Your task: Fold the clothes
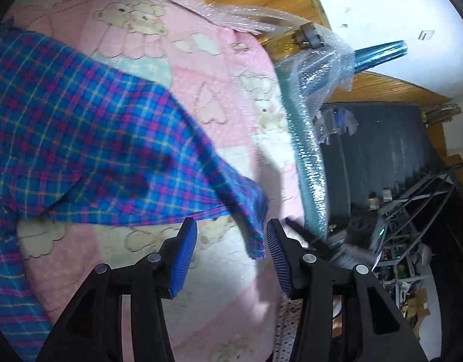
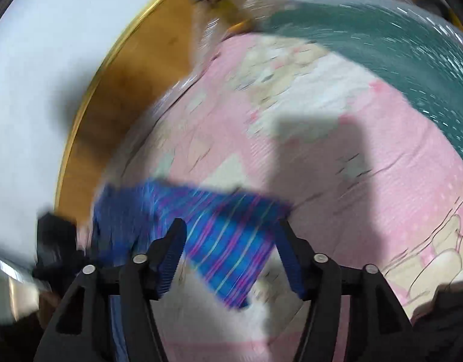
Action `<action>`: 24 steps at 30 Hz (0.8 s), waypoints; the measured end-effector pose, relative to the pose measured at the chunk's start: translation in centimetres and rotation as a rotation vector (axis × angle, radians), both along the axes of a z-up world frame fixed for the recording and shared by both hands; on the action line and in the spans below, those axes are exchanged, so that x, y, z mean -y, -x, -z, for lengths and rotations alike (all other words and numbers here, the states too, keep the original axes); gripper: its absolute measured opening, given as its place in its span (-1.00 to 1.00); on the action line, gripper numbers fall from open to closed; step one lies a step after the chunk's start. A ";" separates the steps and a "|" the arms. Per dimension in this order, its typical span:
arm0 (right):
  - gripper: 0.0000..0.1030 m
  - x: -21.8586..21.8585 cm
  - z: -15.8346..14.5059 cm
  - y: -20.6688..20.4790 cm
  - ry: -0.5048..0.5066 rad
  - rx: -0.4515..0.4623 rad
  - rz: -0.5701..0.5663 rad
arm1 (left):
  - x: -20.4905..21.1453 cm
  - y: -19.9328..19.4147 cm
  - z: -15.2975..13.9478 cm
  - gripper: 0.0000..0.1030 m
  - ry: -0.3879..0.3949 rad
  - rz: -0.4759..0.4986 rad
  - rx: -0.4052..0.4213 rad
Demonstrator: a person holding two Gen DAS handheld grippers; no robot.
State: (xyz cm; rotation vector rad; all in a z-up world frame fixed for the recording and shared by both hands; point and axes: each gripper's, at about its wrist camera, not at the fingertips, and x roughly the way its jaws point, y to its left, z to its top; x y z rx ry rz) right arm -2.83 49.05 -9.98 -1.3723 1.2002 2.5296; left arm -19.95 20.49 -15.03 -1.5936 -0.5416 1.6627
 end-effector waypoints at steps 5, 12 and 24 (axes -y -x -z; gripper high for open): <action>-0.02 2.8 2.1 3.7 -0.211 0.124 -0.136 | 0.1 1.2 1.1 -0.04 0.059 -0.025 -0.025; -0.96 1.2 -1.6 4.4 -0.327 0.093 -0.076 | -1.7 1.9 4.4 -0.04 0.210 0.071 -0.097; -0.96 -2.4 -5.4 7.1 0.129 0.011 0.070 | -4.5 -0.5 -0.4 0.00 0.221 0.182 -0.316</action>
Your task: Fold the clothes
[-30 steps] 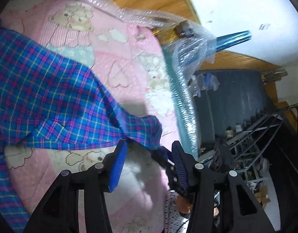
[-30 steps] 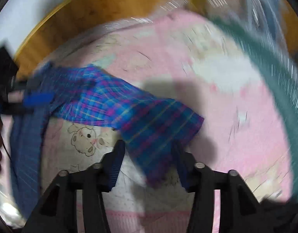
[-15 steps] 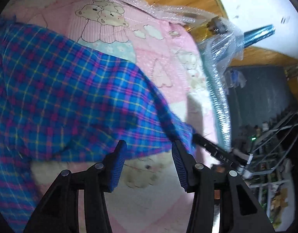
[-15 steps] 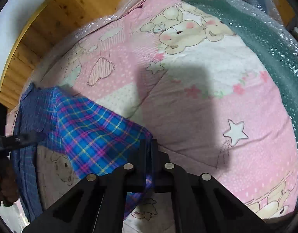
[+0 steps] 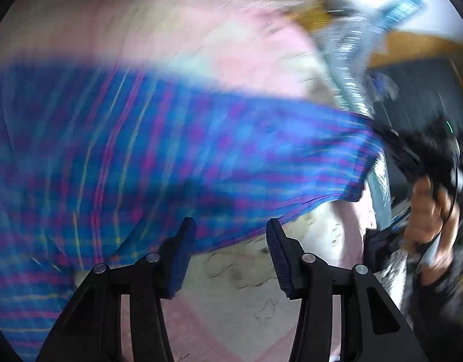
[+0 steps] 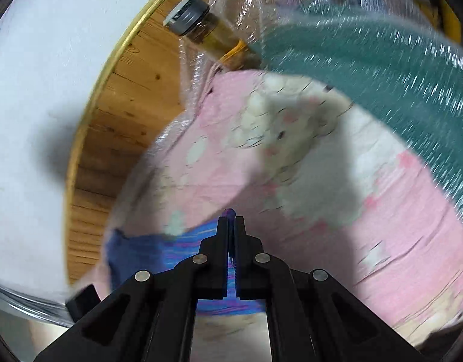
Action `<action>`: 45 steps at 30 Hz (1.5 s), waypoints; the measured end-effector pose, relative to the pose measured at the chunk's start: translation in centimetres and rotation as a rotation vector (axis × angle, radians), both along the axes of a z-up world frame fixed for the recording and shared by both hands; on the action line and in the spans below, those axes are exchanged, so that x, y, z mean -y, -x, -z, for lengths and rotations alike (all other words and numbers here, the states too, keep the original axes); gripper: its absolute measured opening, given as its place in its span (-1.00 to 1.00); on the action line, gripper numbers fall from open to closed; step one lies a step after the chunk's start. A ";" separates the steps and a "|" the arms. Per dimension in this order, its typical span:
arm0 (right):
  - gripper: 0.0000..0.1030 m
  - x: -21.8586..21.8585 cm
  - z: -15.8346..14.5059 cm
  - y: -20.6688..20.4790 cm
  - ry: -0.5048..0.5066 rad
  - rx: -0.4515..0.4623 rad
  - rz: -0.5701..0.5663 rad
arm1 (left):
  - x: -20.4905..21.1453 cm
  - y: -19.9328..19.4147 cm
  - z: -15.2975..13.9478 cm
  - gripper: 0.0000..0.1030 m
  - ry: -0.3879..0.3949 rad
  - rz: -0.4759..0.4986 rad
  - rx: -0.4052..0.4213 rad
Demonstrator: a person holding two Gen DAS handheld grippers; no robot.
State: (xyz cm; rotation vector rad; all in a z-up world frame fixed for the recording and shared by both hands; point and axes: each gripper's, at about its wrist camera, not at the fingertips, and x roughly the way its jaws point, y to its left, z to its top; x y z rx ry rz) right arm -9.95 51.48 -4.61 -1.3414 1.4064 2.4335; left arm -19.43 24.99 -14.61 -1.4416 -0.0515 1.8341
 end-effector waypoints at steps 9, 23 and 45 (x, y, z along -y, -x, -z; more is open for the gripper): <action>-0.96 4.3 -2.5 0.9 0.214 0.019 -0.055 | -10.0 -8.9 -6.2 0.53 -0.159 0.221 -0.406; 0.10 6.3 -4.1 -3.1 0.196 -0.123 -0.045 | -7.4 -5.3 -4.3 -0.99 -0.177 0.144 -0.210; -0.25 41.8 7.6 -23.1 -0.411 0.160 -0.432 | 28.0 16.5 -23.4 -0.99 -0.229 -0.248 -0.352</action>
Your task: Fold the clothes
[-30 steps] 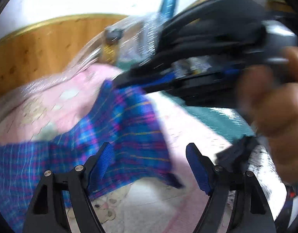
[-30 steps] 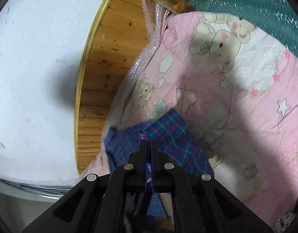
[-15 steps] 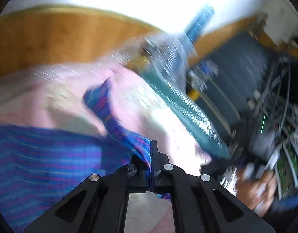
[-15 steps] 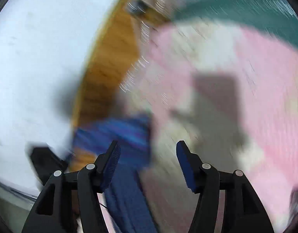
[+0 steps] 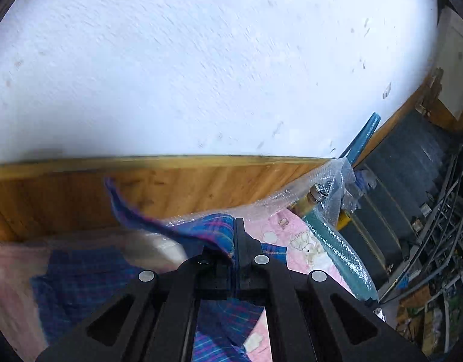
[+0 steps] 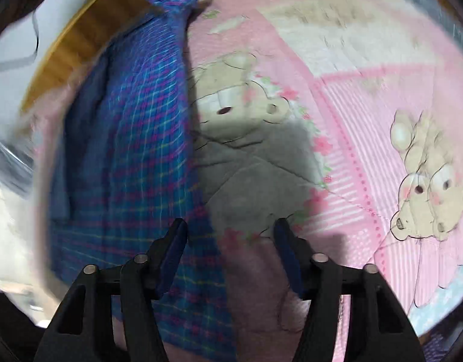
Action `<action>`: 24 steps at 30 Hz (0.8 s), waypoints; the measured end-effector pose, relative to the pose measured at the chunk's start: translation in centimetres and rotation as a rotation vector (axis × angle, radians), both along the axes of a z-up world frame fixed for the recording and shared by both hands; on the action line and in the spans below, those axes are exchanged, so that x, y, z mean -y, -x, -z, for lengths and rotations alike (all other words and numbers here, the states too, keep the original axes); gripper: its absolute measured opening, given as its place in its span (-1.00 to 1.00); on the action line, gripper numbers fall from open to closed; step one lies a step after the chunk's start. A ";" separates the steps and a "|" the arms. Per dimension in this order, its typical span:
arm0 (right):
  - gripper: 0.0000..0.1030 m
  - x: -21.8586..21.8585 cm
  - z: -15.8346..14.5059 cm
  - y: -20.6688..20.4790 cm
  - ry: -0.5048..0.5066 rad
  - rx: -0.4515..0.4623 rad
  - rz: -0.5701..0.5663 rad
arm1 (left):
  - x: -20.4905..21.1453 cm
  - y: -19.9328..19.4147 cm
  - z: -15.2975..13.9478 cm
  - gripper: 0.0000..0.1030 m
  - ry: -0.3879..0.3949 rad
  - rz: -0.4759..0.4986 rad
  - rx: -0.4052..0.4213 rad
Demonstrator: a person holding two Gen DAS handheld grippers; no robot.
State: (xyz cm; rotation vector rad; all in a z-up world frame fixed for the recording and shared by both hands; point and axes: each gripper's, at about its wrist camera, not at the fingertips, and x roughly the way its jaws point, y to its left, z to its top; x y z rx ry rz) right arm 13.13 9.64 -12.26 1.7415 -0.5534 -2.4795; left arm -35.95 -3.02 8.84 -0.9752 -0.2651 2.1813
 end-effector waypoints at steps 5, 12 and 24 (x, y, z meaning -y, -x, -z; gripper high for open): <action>-0.98 3.7 -0.9 -0.6 -0.175 0.008 0.033 | 2.8 0.7 0.6 -0.99 0.000 0.013 -0.017; -0.98 9.3 -9.0 -1.3 -0.193 -0.126 0.062 | 8.9 1.6 -2.4 -0.99 -0.067 -0.039 -0.068; -0.96 25.2 -4.6 0.9 -0.117 -0.037 -0.216 | 25.3 2.3 2.2 -0.99 0.001 -0.366 -0.045</action>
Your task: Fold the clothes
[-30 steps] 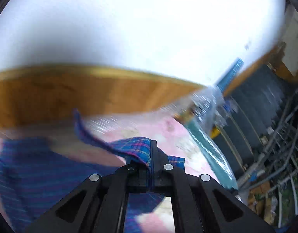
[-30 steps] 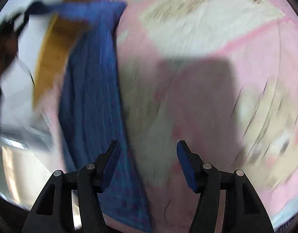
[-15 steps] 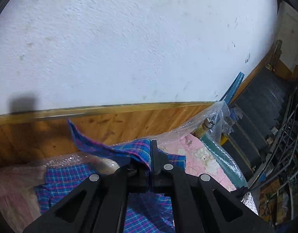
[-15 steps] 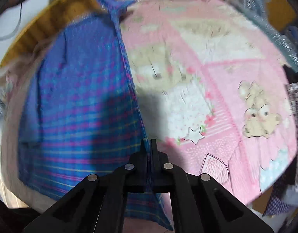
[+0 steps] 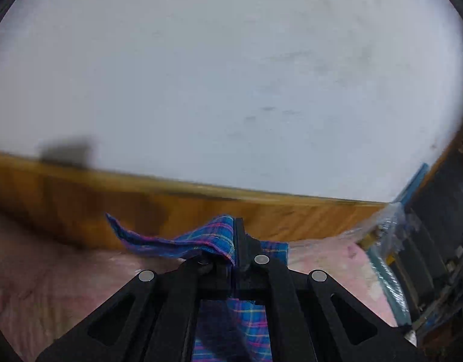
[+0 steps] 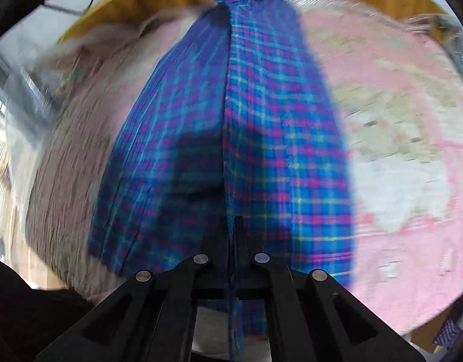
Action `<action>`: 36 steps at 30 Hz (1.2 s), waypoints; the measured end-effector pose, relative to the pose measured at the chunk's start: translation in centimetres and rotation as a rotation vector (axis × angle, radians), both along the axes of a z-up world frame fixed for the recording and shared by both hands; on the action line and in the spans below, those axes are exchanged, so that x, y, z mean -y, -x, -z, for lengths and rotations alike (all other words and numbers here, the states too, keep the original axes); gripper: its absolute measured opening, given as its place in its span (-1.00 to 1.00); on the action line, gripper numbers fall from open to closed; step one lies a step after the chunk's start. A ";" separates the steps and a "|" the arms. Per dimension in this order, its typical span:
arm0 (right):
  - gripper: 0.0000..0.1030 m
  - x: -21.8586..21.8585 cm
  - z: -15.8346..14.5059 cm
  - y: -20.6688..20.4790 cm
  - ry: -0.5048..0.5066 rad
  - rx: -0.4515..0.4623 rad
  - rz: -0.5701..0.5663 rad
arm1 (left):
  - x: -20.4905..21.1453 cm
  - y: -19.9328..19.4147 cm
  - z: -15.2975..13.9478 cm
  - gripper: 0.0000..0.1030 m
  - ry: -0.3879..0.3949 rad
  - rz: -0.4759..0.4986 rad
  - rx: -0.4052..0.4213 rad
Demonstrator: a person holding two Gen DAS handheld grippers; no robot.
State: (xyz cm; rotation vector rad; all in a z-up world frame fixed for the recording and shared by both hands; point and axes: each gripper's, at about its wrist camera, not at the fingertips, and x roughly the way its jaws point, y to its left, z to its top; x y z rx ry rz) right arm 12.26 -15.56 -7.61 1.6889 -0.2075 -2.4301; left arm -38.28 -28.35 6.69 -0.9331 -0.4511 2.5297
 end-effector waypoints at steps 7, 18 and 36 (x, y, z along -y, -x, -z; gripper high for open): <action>-0.32 0.9 0.9 -0.4 0.150 0.078 -0.098 | 1.2 -1.4 3.4 -0.99 -0.024 0.051 0.037; -0.02 -11.2 0.4 4.0 0.379 0.126 0.135 | -12.9 -20.9 5.3 -0.97 0.261 0.901 -0.109; 0.18 -16.2 1.4 22.1 0.520 0.099 0.122 | -14.0 -33.2 20.2 -0.39 0.358 0.894 0.198</action>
